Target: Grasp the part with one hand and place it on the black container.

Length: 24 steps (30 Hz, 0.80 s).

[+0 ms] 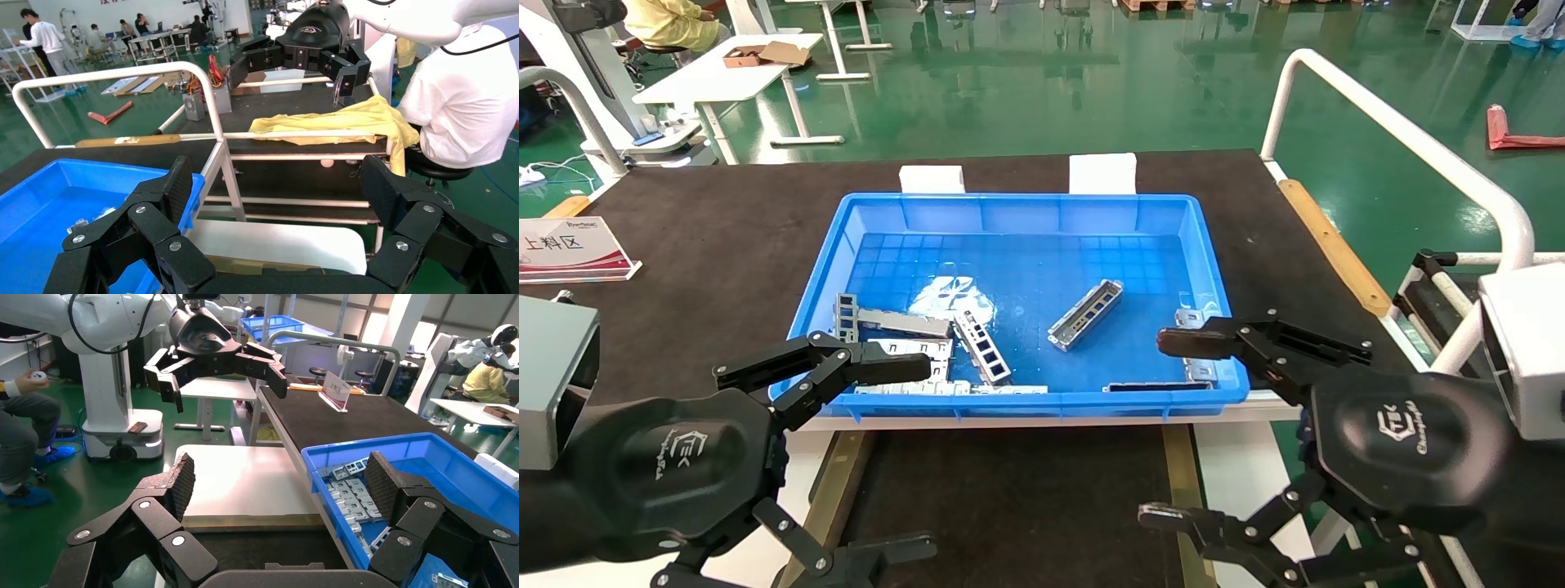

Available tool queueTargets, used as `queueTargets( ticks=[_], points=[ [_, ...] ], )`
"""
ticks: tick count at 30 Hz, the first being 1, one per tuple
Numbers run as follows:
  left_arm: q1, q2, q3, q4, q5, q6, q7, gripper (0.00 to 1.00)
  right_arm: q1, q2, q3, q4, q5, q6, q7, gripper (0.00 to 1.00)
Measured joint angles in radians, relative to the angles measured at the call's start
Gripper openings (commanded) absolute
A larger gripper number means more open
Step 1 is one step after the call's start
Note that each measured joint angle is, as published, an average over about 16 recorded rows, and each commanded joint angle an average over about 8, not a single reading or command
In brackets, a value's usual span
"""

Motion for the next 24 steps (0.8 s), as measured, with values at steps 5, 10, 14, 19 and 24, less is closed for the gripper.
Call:
queueTargets(
  ticks=[5,10,14,19,24],
  points=[
    [-0.009,0.009,0.009,0.000,0.022,-0.017,-0.004,1.00,0.000,0.000,0.000,0.000,0.000,0.000,0.000,1.00],
    [-0.022,0.028,0.022,0.002,0.060,-0.051,-0.008,1.00,0.000,0.000,0.000,0.000,0.000,0.000,0.000,1.00],
    [-0.035,0.054,0.037,0.006,0.100,-0.092,-0.011,1.00,0.000,0.000,0.000,0.000,0.000,0.000,0.000,1.00],
    [-0.059,0.101,0.061,0.021,0.164,-0.159,-0.013,1.00,0.000,0.000,0.000,0.000,0.000,0.000,0.000,1.00],
    [-0.097,0.166,0.093,0.052,0.242,-0.237,-0.019,1.00,0.000,0.000,0.000,0.000,0.000,0.000,0.000,1.00]
  ],
)
